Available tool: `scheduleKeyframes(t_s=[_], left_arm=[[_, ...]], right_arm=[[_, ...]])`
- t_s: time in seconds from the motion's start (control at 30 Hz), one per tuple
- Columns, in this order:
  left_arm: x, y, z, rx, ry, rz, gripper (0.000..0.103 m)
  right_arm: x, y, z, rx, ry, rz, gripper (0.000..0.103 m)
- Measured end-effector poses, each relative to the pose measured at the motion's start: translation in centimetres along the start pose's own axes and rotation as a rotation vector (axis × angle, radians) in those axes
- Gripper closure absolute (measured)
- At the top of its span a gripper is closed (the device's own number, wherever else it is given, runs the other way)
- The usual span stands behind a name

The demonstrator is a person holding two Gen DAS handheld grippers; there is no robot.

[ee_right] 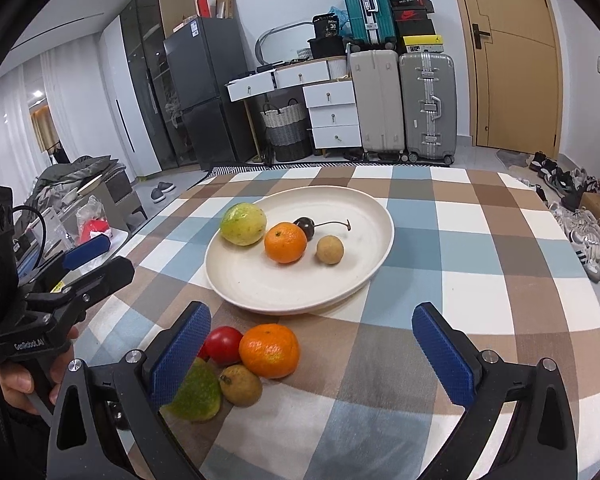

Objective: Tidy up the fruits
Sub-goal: 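Withdraw both open tools from the plate toward the remaining fruits, then grasp the second dark cherry with the left tool while the right tool approaches the green passion fruit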

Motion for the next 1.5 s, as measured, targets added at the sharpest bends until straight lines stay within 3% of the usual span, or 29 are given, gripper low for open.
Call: scheduleKeyframes(t_s=[0.37, 0.97, 1.07, 1.2, 1.5], left_arm=[[-3.2, 0.7, -3.7, -0.014, -0.062, 0.021, 0.001], [-7.6, 1.1, -5.2, -0.041, -0.232, 0.106, 0.001], [-8.4, 1.5, -5.0, -0.058, -0.266, 0.120, 0.001], [-9.2, 2.1, -4.6, -0.086, -0.304, 0.127, 0.001], [-10.8, 2.9, -3.7, -0.120, -0.379, 0.146, 0.004]], right_arm=[[-2.1, -2.1, -1.8, 0.004, -0.034, -0.026, 0.001], [-5.3, -6.5, -1.4, 0.030, -0.148, -0.132, 0.002], [-5.4, -7.1, -1.3, 0.042, -0.155, -0.144, 0.007], [-5.7, -7.8, -0.8, 0.058, -0.175, -0.155, 0.021], [-6.0, -9.5, 0.0, 0.099, -0.194, -0.194, 0.035]])
Point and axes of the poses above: each gripper's, at about its wrist camera, not at the fingertips, and z roughly the way its jaws point, y to its right, x to its top, the point moved 9 cm from there along z, roughly the way its jaws point, and after that the axes turned 2 degrees about y, right-handed, at the moved point
